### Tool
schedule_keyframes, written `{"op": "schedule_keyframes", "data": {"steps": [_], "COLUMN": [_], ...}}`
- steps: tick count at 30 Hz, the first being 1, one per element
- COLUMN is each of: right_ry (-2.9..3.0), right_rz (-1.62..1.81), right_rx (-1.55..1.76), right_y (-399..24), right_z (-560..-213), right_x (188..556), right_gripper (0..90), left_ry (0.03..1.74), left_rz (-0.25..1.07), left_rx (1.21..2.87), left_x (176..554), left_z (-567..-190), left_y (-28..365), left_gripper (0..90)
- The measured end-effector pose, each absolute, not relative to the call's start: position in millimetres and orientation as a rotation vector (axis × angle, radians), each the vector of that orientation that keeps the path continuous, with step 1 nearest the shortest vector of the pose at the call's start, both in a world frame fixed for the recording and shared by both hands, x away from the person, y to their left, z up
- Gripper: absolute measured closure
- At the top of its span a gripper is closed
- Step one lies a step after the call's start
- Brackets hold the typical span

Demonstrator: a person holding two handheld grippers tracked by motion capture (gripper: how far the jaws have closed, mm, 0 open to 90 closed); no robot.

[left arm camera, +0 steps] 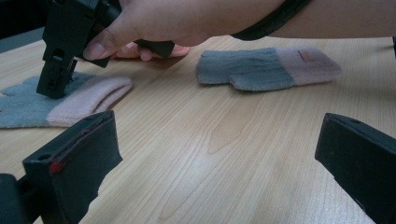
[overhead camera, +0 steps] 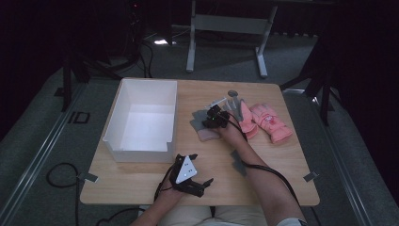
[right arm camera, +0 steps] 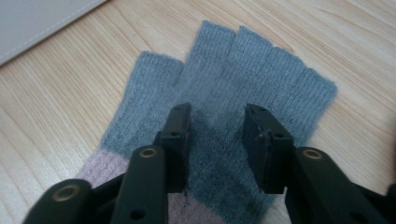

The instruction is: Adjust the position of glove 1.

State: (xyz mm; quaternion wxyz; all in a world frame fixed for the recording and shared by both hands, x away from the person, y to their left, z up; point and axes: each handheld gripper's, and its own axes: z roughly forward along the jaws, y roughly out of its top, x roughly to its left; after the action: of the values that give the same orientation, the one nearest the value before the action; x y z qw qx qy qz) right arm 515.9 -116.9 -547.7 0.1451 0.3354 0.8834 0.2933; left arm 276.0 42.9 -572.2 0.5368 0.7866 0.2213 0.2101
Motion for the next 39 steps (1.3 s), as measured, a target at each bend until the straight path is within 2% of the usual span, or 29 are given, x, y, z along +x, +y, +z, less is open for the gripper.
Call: {"op": "schedule_keyframes", "data": {"steps": [1, 2, 3, 7, 12, 18, 22, 26, 29, 39], "right_ry": [2.546, 2.546, 2.539, 2.523, 2.467, 2.299, 2.212, 2.197, 2.234, 2.277], "right_rz": [0.829, 0.829, 0.811, 0.798, 0.829, 0.974, 1.062, 1.068, 1.029, 0.957], "right_rx": [0.955, 0.955, 0.944, 1.039, 1.144, 1.230, 1.252, 1.297, 1.346, 1.393], "right_y": [-116, -116, -112, -109, -118, -143, -152, -157, -157, -152], "right_z": [-547, -547, -547, -544, -527, -479, -466, -470, -490, -533], "right_x": [515, 515, 513, 513, 500, 445, 405, 384, 367, 359], "right_gripper": [74.5, 74.5, 81.1, 85.1, 85.4, 85.5, 85.5, 85.5, 85.5, 85.4], "left_ry": [0.529, 0.529, 0.528, 0.531, 0.539, 0.540, 0.548, 0.548, 0.545, 0.536], "left_rz": [0.501, 0.501, 0.503, 0.501, 0.493, 0.495, 0.493, 0.493, 0.494, 0.501], "left_rx": [1.871, 1.871, 1.872, 1.870, 1.868, 1.869, 1.868, 1.866, 1.868, 1.875], "left_x": [276, 276, 276, 276, 277, 277, 277, 277, 277, 276], "left_z": [-572, -572, -572, -572, -572, -572, -572, -572, -572, -572], "left_y": [43, 43, 43, 43, 44, 43, 43, 43, 43, 43], "left_gripper": [0.0, 0.0, 0.0, 0.0, 0.0, 0.0, 0.0, 0.0, 0.0, 0.0]}}
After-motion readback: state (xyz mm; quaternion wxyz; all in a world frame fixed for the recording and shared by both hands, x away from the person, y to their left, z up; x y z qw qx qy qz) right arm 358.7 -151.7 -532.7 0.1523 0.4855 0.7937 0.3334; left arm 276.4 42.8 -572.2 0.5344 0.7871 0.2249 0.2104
